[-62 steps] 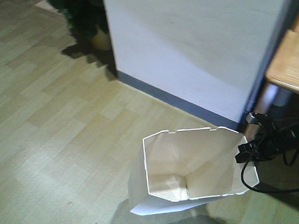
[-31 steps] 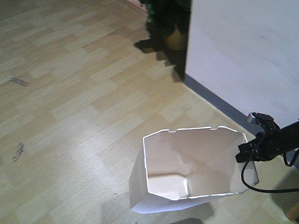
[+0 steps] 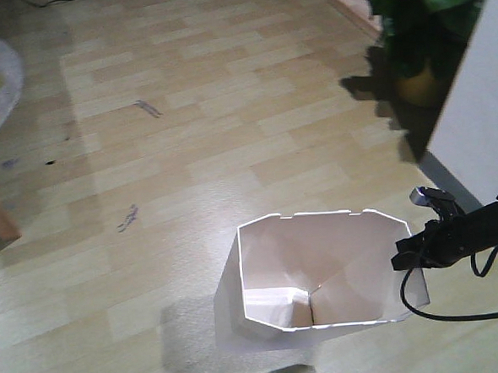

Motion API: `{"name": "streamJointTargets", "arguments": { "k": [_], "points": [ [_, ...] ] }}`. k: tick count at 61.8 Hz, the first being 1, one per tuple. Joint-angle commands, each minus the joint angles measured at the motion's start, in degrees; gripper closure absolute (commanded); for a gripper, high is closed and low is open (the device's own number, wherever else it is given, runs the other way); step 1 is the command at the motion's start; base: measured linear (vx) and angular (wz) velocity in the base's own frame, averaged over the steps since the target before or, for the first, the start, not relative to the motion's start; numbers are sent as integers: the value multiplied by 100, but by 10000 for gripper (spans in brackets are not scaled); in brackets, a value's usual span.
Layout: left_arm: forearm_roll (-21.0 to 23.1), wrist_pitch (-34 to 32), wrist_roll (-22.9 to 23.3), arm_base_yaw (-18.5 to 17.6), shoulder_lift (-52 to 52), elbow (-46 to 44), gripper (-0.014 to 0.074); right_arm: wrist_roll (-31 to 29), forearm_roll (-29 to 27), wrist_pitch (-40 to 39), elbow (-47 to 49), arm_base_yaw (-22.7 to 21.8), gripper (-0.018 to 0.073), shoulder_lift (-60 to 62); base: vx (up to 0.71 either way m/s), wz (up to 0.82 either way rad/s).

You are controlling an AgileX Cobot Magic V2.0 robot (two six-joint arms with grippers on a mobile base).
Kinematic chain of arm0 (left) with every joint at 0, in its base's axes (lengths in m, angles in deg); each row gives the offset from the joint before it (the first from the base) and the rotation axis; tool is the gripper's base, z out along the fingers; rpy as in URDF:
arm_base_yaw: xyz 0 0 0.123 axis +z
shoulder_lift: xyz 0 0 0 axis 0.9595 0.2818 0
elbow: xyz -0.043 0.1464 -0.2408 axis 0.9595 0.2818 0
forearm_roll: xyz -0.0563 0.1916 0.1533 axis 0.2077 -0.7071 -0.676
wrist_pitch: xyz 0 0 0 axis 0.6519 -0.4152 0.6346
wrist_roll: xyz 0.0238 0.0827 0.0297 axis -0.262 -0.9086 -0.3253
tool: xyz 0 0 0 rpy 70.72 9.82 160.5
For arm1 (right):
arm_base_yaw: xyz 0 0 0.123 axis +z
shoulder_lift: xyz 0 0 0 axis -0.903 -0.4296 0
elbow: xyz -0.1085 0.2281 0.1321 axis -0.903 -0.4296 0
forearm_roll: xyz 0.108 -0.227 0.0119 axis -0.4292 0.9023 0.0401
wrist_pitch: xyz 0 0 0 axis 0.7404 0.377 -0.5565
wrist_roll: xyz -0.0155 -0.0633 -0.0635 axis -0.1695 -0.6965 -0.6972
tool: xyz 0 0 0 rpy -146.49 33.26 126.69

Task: Move trash bin to bedside with robot
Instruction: 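Hold the bin in the right gripper while the base turns toward the bed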

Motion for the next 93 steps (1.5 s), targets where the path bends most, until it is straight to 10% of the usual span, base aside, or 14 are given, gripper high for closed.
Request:
{"name": "streamJointTargets", "arguments": {
  "k": [1,93],
  "points": [
    [54,-426,79,-36,-40,66,603,12,-354,1358,64,-1,564,429,9,56],
    [54,-426,79,-36,-40,66,603,12,-354,1366,64,-1,564,429,17,18]
  ]
}}
